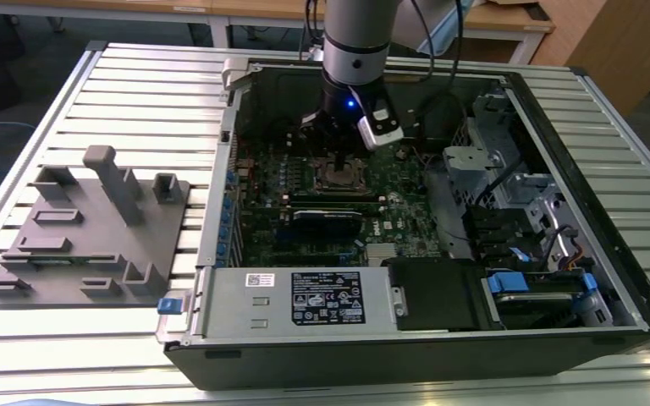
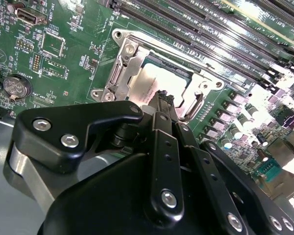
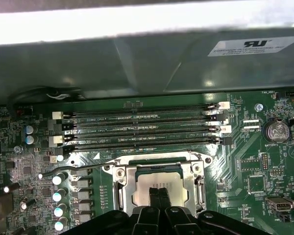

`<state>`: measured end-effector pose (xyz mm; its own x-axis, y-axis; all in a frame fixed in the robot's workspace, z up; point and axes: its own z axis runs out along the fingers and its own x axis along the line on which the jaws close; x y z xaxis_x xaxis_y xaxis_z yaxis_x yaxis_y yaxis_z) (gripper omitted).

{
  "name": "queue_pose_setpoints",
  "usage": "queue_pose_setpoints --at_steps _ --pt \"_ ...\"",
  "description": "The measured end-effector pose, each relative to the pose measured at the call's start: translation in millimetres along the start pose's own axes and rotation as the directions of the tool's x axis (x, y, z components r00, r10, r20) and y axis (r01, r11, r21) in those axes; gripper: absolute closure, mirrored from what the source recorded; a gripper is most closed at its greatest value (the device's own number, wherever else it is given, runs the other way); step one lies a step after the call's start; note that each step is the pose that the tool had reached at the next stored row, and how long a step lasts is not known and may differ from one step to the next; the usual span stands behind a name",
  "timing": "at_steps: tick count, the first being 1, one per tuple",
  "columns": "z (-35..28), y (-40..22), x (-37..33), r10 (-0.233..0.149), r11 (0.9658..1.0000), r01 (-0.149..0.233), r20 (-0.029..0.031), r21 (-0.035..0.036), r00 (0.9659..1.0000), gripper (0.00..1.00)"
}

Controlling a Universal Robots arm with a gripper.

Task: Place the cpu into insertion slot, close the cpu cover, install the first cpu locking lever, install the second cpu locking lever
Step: 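Install the first cpu locking lever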

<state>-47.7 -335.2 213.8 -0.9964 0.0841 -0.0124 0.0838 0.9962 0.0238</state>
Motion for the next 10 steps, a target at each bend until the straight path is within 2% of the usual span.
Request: queue_pose_setpoints --at_steps 10 --pt "-2.4 0.0 0.0 0.0 1.0 0.0 0.0002 -0.0003 1.0 0.9"
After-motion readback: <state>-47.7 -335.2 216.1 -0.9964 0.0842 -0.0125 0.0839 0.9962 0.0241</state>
